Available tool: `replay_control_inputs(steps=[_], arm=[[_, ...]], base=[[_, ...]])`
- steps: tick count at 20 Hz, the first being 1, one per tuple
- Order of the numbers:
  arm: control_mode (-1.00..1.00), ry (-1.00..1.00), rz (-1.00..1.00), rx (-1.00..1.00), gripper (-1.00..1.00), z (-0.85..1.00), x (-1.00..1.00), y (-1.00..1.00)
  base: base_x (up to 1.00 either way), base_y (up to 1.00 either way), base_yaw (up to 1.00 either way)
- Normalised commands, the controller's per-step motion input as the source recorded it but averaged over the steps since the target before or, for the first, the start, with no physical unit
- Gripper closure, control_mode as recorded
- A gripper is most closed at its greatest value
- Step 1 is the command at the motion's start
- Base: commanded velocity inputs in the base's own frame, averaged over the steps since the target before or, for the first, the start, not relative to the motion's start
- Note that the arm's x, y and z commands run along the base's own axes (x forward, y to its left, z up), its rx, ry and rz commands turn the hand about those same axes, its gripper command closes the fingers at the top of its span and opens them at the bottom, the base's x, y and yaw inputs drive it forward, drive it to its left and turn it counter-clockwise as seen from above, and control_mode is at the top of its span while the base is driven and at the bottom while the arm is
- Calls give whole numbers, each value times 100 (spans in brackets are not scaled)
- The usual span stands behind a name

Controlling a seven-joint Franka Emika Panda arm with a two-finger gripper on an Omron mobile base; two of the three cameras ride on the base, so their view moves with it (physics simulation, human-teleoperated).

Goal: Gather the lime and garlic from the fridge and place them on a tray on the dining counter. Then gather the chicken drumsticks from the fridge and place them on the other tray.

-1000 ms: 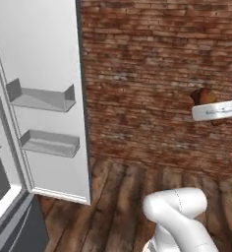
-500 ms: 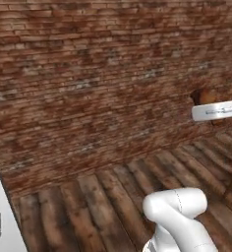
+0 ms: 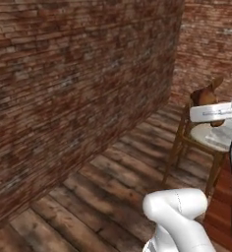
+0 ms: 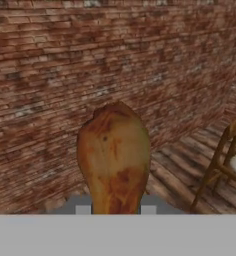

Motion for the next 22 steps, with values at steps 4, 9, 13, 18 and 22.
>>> replay_control_inputs(steps=[4, 9, 13, 18, 22], arm=[[100, 0, 0, 0, 100, 0, 0, 0], [100, 0, 0, 0, 100, 0, 0, 0], [100, 0, 0, 0, 100, 0, 0, 0], [100, 0, 0, 0, 100, 0, 0, 0], [100, 0, 0, 0, 100, 0, 0, 0]], base=[[100, -7, 12], [100, 11, 0], [100, 59, -15], [53, 51, -84], [1, 7, -100]])
